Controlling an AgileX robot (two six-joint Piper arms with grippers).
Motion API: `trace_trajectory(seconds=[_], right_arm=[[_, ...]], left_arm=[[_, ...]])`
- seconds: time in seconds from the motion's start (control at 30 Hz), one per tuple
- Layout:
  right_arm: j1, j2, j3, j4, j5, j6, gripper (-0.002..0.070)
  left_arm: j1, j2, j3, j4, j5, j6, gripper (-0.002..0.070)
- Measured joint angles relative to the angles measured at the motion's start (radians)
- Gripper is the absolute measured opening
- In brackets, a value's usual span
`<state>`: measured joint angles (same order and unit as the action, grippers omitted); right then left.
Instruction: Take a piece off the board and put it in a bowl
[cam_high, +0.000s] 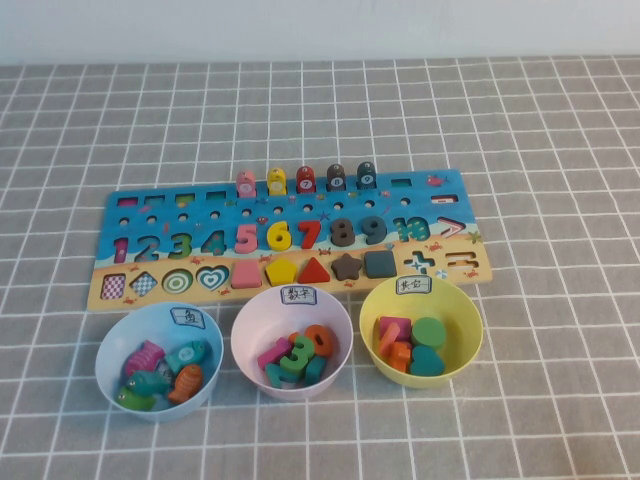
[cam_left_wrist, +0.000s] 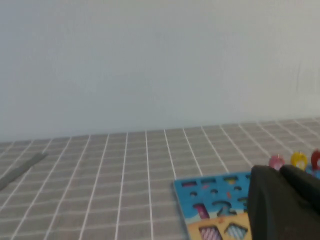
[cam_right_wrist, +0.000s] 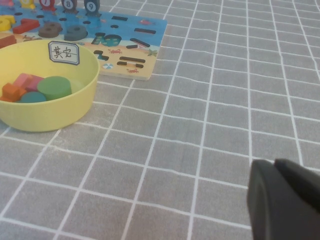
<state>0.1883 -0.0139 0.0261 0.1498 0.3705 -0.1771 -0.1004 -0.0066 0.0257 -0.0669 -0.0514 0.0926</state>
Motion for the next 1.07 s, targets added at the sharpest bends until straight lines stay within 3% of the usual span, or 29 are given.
trace_trajectory(seconds=[0.4, 1.07], right_arm=[[0.0, 0.0, 0.0, 0.0, 0.0, 0.0, -0.0017], [0.0, 0.0, 0.0, 0.0, 0.0, 0.0, -0.0017]], left_arm=[[0.0, -0.004, 0.0, 0.033, 0.406, 0.032, -0.0001], [0.0, -0.004, 0.0, 0.04, 0.42, 0.032, -0.0002]])
